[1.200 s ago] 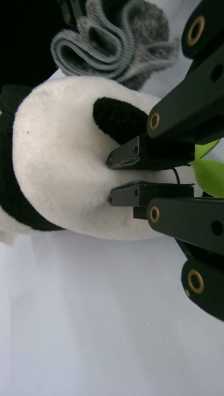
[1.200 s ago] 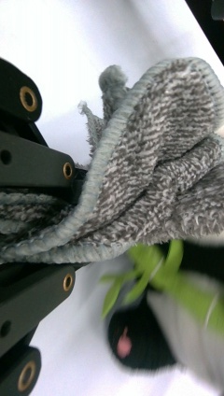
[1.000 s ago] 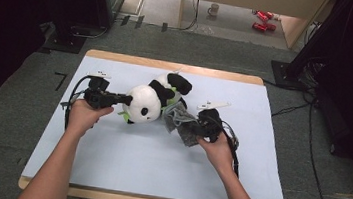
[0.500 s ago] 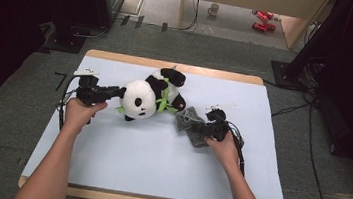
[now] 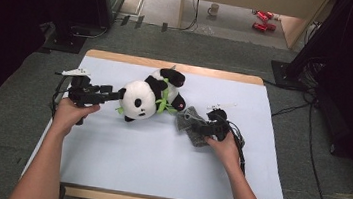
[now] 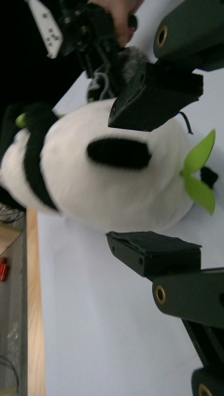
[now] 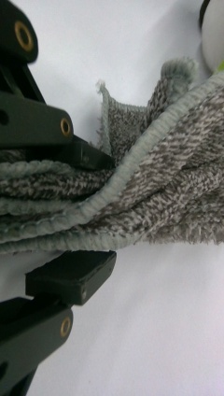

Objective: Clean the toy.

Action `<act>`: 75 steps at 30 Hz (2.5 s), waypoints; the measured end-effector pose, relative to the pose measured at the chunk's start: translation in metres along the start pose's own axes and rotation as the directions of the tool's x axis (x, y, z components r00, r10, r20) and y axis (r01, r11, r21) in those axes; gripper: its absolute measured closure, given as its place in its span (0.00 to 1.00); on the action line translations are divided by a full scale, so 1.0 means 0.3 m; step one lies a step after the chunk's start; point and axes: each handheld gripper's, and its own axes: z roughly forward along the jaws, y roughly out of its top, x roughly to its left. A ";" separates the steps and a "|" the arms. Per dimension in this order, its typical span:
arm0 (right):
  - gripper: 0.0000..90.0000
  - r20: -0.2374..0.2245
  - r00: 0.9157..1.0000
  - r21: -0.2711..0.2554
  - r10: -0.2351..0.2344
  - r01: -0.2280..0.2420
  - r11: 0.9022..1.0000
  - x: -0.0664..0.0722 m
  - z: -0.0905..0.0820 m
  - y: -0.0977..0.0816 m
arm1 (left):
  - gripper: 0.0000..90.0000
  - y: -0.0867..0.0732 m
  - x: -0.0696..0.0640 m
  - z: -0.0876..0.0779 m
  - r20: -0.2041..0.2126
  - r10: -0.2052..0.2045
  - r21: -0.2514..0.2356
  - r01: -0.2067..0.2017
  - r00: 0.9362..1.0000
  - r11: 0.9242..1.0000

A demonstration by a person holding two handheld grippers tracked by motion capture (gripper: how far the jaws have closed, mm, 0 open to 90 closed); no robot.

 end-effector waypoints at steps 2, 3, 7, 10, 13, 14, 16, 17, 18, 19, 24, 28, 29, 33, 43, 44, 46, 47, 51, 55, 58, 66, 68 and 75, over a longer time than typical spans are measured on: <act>0.54 0.012 1.000 -0.001 -0.002 0.002 1.000 -0.003 0.003 -0.001 | 0.40 -0.003 -0.010 0.019 0.008 0.016 0.015 -0.016 1.000 1.000; 0.52 0.015 1.000 0.000 -0.001 0.001 1.000 -0.005 0.004 -0.001 | 0.39 -0.005 -0.014 0.029 0.001 0.023 0.030 -0.023 1.000 0.999; 0.50 0.005 1.000 -0.007 0.017 -0.017 1.000 -0.024 0.001 -0.003 | 0.37 -0.013 0.002 0.074 -0.063 0.009 0.050 -0.005 0.998 0.999; 0.50 -0.020 0.999 -0.006 0.031 -0.031 0.999 -0.032 -0.002 -0.003 | 0.39 -0.017 0.034 0.109 -0.112 -0.034 0.014 0.036 0.993 0.999; 0.48 -0.038 0.999 -0.014 0.036 -0.037 0.999 -0.039 -0.017 -0.001 | 0.41 -0.018 0.069 0.100 -0.135 -0.112 -0.016 0.111 0.984 0.994; 0.46 -0.054 0.998 -0.017 0.039 -0.040 0.999 -0.042 -0.023 -0.001 | 0.41 -0.019 0.078 0.095 -0.136 -0.129 -0.022 0.127 0.982 0.992; 0.42 -0.083 0.996 -0.016 0.036 -0.037 0.999 -0.048 -0.034 0.003 | 0.40 -0.021 0.085 0.090 -0.141 -0.131 -0.035 0.127 0.981 0.991; 0.40 -0.079 0.997 -0.020 0.025 -0.027 0.999 -0.049 -0.040 0.007 | 0.39 -0.021 0.086 0.089 -0.140 -0.127 -0.037 0.123 0.982 0.992; 0.39 -0.075 0.997 -0.024 0.016 -0.018 1.000 -0.049 -0.046 0.010 | 0.39 -0.021 0.087 0.091 -0.142 -0.129 -0.037 0.124 0.982 0.992; 0.38 -0.084 0.996 -0.047 0.004 -0.008 0.999 -0.050 -0.060 0.018 | 0.37 -0.020 0.086 0.090 -0.142 -0.128 -0.036 0.125 0.981 0.992; 0.38 -0.090 0.996 -0.086 -0.008 0.001 0.996 -0.048 -0.077 0.035 | 0.36 -0.016 0.085 0.083 -0.143 -0.120 -0.027 0.118 0.982 0.993; 0.37 -0.059 0.998 -0.069 -0.037 0.033 0.997 -0.051 -0.077 0.028 | 0.36 -0.017 0.082 0.072 -0.160 -0.120 -0.017 0.119 0.980 0.993; 0.37 -0.055 0.997 -0.069 -0.048 0.044 0.997 -0.051 -0.079 0.027 | 0.36 -0.017 0.080 0.070 -0.163 -0.108 -0.011 0.108 0.981 0.994; 0.36 -0.042 0.998 -0.096 -0.056 0.052 0.994 -0.065 -0.100 0.028 | 0.35 -0.016 0.074 0.063 -0.178 -0.069 0.003 0.071 0.982 0.997; 0.34 0.015 0.997 -0.160 -0.073 0.075 0.984 -0.104 -0.159 0.014 | 0.35 -0.016 0.075 0.038 -0.194 -0.049 0.013 0.053 0.980 0.999; 0.33 0.023 0.996 -0.162 -0.081 0.084 0.983 -0.108 -0.163 0.012 | 0.35 -0.016 0.072 0.036 -0.191 -0.043 0.015 0.047 0.981 0.999; 0.32 0.024 0.996 -0.163 -0.085 0.088 0.983 -0.118 -0.174 0.001 | 0.35 -0.017 0.068 0.036 -0.193 -0.031 0.022 0.036 0.981 0.999; 0.32 0.025 0.995 -0.165 -0.094 0.097 0.982 -0.122 -0.177 -0.002 | 0.35 -0.017 0.067 0.036 -0.195 -0.028 0.026 0.034 0.980 0.999; 0.30 0.024 0.997 -0.178 -0.080 0.083 0.980 -0.158 -0.198 -0.013 | 0.35 -0.026 0.064 0.029 -0.204 -0.023 0.042 0.032 0.979 0.999; 0.31 0.037 0.998 -0.192 -0.044 0.050 0.980 -0.208 -0.218 -0.028 | 0.37 -0.046 0.065 0.011 -0.215 -0.022 0.031 0.030 0.976 0.999; 0.31 0.058 0.998 -0.200 -0.012 0.024 0.980 -0.252 -0.230 -0.047 | 0.37 -0.063 0.069 0.002 -0.232 -0.013 0.041 0.023 0.973 0.999; 0.32 0.121 0.991 -0.200 0.064 -0.038 0.979 -0.341 -0.246 -0.094 | 0.37 -0.098 0.064 0.002 -0.268 0.044 0.084 -0.022 0.962 0.996; 0.32 0.137 0.988 -0.194 0.069 -0.042 0.980 -0.352 -0.243 -0.101 | 0.37 -0.113 0.070 0.006 -0.286 0.070 0.115 -0.038 0.956 0.993; 0.29 0.165 0.984 -0.145 0.062 -0.038 0.989 -0.372 -0.207 -0.108 | 0.38 -0.153 0.101 0.025 -0.293 0.085 0.195 -0.027 0.952 0.980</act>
